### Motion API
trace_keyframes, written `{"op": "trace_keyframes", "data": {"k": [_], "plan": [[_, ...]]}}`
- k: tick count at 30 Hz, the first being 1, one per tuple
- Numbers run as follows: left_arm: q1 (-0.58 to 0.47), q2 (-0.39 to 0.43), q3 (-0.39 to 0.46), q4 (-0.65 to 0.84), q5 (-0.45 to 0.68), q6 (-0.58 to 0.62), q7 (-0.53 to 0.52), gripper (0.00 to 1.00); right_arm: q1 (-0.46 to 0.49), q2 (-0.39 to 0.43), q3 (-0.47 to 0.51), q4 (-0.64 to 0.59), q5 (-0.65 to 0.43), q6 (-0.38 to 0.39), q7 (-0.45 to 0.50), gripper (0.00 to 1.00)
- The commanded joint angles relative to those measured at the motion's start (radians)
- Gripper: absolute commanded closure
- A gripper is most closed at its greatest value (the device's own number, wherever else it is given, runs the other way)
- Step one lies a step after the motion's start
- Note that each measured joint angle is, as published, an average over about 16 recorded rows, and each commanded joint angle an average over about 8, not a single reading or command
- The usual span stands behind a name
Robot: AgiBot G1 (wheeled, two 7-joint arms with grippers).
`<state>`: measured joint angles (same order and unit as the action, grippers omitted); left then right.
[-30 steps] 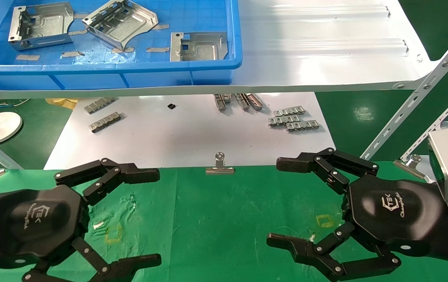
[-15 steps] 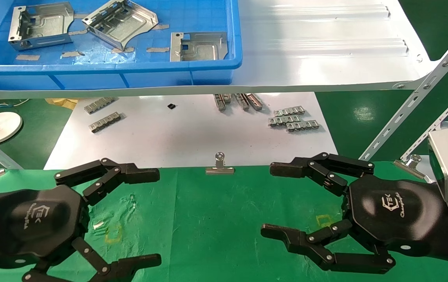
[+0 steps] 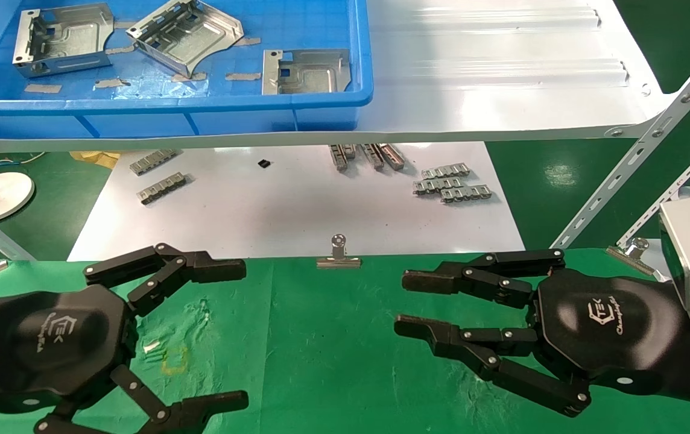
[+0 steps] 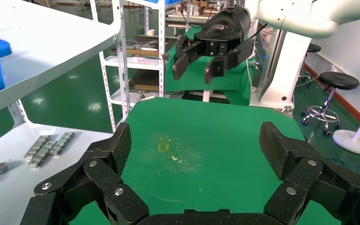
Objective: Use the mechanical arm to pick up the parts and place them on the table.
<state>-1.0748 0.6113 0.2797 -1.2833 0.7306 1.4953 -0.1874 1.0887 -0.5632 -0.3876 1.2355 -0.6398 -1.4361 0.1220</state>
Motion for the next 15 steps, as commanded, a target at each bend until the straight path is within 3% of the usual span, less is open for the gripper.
{"op": "trace_keyframes", "data": {"k": [1,15], "plan": [[0.000,0.000,0.000,0.000,0.000,0.000,0.000,0.00,0.000,0.000,0.000,0.000,0.000,0.000,0.000,1.00],[-0.040,0.004,-0.009,0.010,-0.003,-0.041,-0.033,0.00,0.000,0.000,0.000,0.000,0.000,0.000,0.000,1.00]]}}
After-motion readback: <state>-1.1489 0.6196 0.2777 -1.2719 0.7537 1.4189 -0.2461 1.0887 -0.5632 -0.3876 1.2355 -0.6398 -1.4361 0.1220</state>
